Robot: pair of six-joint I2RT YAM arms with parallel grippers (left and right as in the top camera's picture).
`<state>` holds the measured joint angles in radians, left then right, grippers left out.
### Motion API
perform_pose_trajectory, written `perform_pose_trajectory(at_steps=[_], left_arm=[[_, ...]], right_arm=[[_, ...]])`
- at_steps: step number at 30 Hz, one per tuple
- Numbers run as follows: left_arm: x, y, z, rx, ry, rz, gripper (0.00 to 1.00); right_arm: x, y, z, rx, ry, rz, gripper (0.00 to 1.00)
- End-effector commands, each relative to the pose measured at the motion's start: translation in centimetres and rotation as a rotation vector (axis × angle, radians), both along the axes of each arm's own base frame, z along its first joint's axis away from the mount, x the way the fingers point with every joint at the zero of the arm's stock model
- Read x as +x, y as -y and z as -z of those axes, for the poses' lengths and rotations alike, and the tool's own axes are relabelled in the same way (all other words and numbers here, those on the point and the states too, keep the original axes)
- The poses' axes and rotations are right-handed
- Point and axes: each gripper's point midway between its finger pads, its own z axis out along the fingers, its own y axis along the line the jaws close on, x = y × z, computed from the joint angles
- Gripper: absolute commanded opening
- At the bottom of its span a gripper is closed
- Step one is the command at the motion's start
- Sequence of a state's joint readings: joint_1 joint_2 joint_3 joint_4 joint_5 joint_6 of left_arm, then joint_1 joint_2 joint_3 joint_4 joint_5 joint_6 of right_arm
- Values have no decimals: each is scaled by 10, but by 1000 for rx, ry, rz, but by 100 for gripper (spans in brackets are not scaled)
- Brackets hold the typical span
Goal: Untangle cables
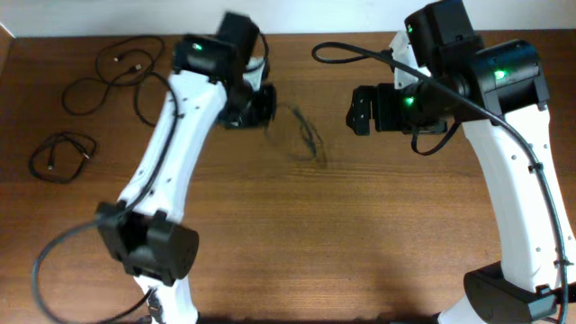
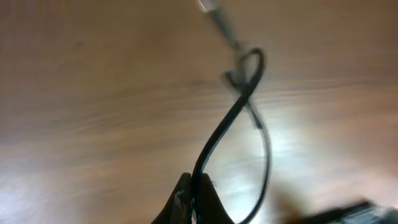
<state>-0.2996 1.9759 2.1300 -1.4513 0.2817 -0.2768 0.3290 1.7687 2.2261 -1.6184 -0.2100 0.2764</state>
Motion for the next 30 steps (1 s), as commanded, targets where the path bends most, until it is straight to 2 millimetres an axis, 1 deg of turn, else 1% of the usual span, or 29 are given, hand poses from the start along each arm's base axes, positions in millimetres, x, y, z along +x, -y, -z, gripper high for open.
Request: perform_pose_trajectory(at_steps=[1, 3, 4, 7, 10, 11, 12, 14, 15, 16, 17, 18, 19, 20, 21, 23, 24, 25, 27, 29, 30], left_arm=[[-23, 34, -102, -299, 168, 117, 0], [-36, 44, -135, -398, 218, 165, 0], [-42, 46, -146, -429, 238, 182, 0], [-60, 47, -172, -491, 260, 181, 0], [-80, 60, -203, -633, 279, 259, 0], [-85, 63, -212, -668, 292, 286, 0], [-87, 63, -216, -676, 307, 293, 0], [-93, 60, -222, -680, 318, 290, 0], [-102, 61, -230, -720, 305, 304, 0], [-111, 63, -243, -784, 307, 347, 0], [-116, 62, -252, -826, 313, 374, 0], [-121, 58, -263, -871, 332, 399, 0], [-120, 50, -269, -883, 356, 391, 0], [-114, 36, -271, -869, 377, 341, 0], [-107, 21, -269, -847, 386, 280, 0], [-97, -3, -258, -795, 367, 157, 0], [-91, -20, -248, -760, 341, 71, 0], [-88, -40, -236, -718, 301, -29, 0], [-85, -70, -218, -650, 253, -171, 0], [-85, -85, -210, -608, 238, -234, 0], [-85, -87, -210, -604, 246, -228, 0]], right_arm=[[4, -4, 0, 5, 16, -13, 99], [8, -6, -2, 12, 34, -14, 99], [10, -8, -3, 21, 42, -16, 99], [11, -21, -10, 96, 51, -49, 99], [17, -19, -10, 78, 73, -38, 99], [20, -13, -7, 40, 79, -20, 99], [23, -3, -1, -15, 78, 5, 99], [26, 24, 15, -157, 41, 91, 98], [27, 33, 22, -198, 17, 111, 99], [27, 41, 30, -236, -12, 126, 98], [28, 48, 37, -262, -39, 138, 98], [29, 54, 44, -280, -67, 149, 99], [29, 63, 53, -295, -110, 167, 99], [29, 74, 59, -299, -149, 204, 99], [31, 80, 61, -296, -157, 220, 99], [33, 94, 60, -282, -166, 260, 99], [34, 103, 60, -260, -175, 288, 99], [35, 108, 60, -242, -182, 304, 98], [36, 118, 60, -171, -204, 344, 98], [37, 125, 59, -117, -214, 349, 99], [37, 128, 58, -99, -217, 361, 98]])
